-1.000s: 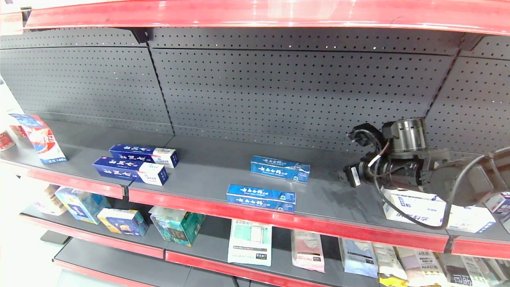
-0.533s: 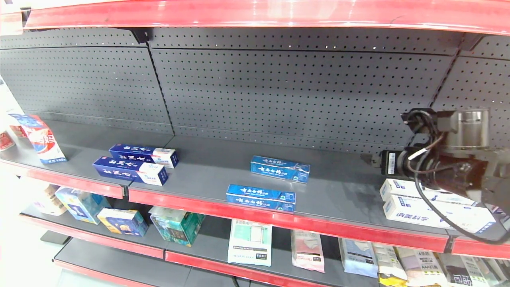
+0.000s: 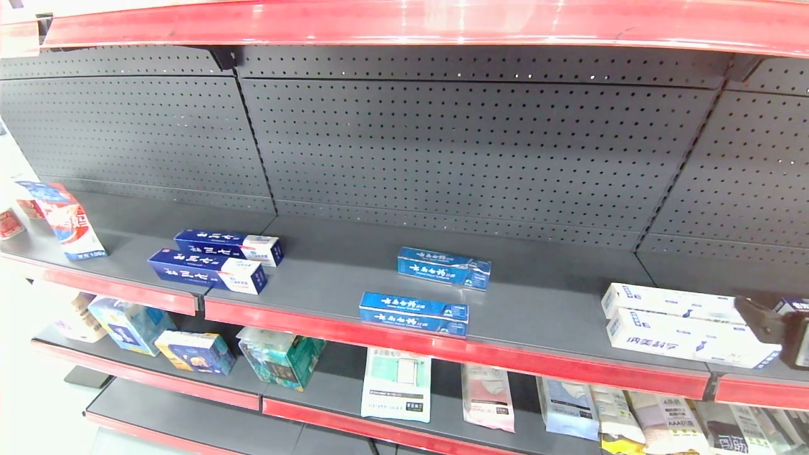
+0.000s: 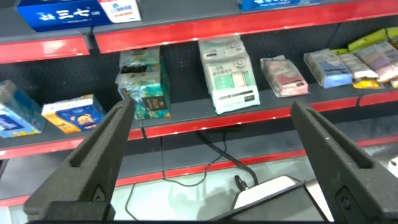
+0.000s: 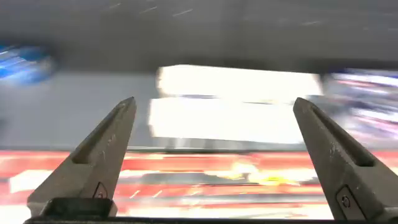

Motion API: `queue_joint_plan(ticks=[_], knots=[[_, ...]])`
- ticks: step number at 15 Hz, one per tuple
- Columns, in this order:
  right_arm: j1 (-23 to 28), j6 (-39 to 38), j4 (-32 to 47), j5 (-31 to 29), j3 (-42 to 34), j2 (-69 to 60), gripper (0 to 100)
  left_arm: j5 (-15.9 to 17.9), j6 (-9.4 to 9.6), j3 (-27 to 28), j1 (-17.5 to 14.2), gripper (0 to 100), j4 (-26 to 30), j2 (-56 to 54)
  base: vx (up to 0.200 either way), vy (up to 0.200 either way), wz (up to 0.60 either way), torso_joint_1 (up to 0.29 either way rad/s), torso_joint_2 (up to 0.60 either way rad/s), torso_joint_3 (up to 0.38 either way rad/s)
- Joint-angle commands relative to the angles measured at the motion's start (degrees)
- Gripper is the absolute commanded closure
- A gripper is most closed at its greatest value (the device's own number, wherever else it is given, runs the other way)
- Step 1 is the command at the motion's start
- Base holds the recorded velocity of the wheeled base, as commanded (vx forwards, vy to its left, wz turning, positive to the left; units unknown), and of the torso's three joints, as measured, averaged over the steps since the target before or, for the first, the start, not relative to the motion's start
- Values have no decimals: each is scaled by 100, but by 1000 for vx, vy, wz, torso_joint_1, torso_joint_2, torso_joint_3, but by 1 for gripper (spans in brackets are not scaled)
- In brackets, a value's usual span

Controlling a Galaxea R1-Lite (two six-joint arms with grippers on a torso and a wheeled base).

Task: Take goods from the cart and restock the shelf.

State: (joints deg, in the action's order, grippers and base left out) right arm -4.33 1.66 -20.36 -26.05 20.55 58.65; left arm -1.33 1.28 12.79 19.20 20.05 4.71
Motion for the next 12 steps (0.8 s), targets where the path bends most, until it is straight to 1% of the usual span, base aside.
queue_joint_plan(ticks=[1, 2, 3, 4, 5, 6, 8, 9, 10, 12], knots=[[978, 485, 594, 127, -482, -1541, 0, -175, -313, 57, -4, 0, -661, 944, 0, 0, 0, 0, 0, 0], [1030, 537, 1034, 311, -491, -1901, 0, -236, -418, 75, -4, 0, -1012, 1358, 0, 0, 0, 0, 0, 0], [1039, 608, 1385, 373, -491, -2147, 0, -324, -559, 101, -4, 0, -1425, 1797, 0, 0, 0, 0, 0, 0], [1022, 660, 1667, 390, -508, -2393, 0, -421, -734, 145, -4, 0, -1882, 2307, 0, 0, 0, 0, 0, 0], [1004, 669, 1851, 399, -579, -2622, 0, -482, -840, 145, -4, 0, -2164, 2729, 0, 0, 0, 0, 0, 0], [995, 678, 1974, 417, -640, -2806, 0, -474, -866, 136, -4, 0, -2295, 3010, 0, 0, 0, 0, 0, 0], [1004, 696, 2396, 505, -684, -3228, 0, -438, -875, 180, -4, 0, -2383, 3511, 0, 0, 0, 0, 0, 0], [1004, 704, 2616, 513, -684, -3422, 0, -438, -884, 189, -4, 0, -2541, 3748, 0, 0, 0, 0, 0, 0], [995, 731, 2774, 513, -684, -3562, 0, -438, -937, 198, -4, 0, -2665, 3942, 0, 0, 0, 0, 0, 0], [978, 766, 2959, 522, -684, -3747, 0, -491, -1095, 277, -22, 0, -2867, 4399, 0, 0, -600, 2, 2, 5]])
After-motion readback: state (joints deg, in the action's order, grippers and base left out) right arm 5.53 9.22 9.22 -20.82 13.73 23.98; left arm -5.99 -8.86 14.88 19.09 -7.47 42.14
